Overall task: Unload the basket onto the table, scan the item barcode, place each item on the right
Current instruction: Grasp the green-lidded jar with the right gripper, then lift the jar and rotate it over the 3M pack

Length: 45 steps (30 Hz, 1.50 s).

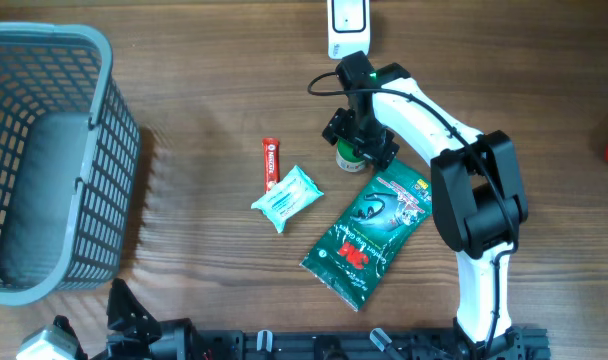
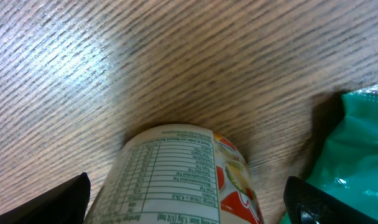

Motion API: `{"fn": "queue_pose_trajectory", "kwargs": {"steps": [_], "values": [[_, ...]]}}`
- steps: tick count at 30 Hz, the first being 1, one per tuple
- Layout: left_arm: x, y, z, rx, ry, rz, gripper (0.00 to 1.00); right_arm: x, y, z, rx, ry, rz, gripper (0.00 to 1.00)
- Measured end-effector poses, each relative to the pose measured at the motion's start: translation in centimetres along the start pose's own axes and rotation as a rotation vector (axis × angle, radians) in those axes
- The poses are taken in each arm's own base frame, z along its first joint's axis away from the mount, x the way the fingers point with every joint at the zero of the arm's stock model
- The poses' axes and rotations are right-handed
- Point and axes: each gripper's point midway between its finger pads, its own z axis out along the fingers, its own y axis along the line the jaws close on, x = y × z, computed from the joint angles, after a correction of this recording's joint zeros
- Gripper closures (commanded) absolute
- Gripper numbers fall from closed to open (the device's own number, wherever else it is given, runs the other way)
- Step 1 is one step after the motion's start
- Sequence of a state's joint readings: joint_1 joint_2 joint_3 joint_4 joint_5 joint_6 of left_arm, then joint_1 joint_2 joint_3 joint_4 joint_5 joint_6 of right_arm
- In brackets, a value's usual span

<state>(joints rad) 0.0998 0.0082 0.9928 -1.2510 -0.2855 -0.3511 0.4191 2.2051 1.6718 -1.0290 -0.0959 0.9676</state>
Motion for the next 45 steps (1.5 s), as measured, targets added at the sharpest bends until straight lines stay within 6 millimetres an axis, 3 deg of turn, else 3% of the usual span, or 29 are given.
{"fn": "queue_pose_trajectory", "kwargs": {"steps": [2,6,10,20,23,25,28,30,33,38,41,45], "values": [[0.0,0.0,0.0,0.0,0.0,0.0,0.0,0.0,0.0,0.0,-0.001,-0.001,0.008,0.05],[0.0,0.0,0.0,0.0,0.0,0.0,0.0,-0.1,0.2,0.0,-0.006,-0.008,0.042,0.26],[0.0,0.0,0.0,0.0,0.0,0.0,0.0,0.1,0.3,0.1,0.013,-0.032,0.083,0.33],[0.0,0.0,0.0,0.0,0.0,0.0,0.0,0.3,-0.5,-0.4,0.014,0.01,-0.016,0.35],[0.0,0.0,0.0,0.0,0.0,0.0,0.0,-0.2,-1.1,-1.9,-0.021,0.03,-0.1,0.35],[0.0,0.0,0.0,0.0,0.0,0.0,0.0,0.0,-1.4,-5.3,-0.118,0.071,-0.145,0.35],[0.0,0.0,0.0,0.0,0.0,0.0,0.0,2.1,-2.9,-9.7,-0.211,0.163,-0.227,0.35],[0.0,0.0,0.0,0.0,0.0,0.0,0.0,3.9,-4.2,-10.7,-0.206,0.238,-0.275,0.36],[0.0,0.0,0.0,0.0,0.0,0.0,0.0,6.4,-5.5,-11.2,-0.191,0.353,-0.353,0.38],[0.0,0.0,0.0,0.0,0.0,0.0,0.0,9.0,-6.9,-12.3,-0.194,0.475,-0.426,0.4],[0.0,0.0,0.0,0.0,0.0,0.0,0.0,9.5,-6.8,-12.3,-0.202,0.489,-0.462,0.4],[0.0,0.0,0.0,0.0,0.0,0.0,0.0,11.8,-6.7,-11.5,-0.174,0.532,-0.524,0.4]]}}
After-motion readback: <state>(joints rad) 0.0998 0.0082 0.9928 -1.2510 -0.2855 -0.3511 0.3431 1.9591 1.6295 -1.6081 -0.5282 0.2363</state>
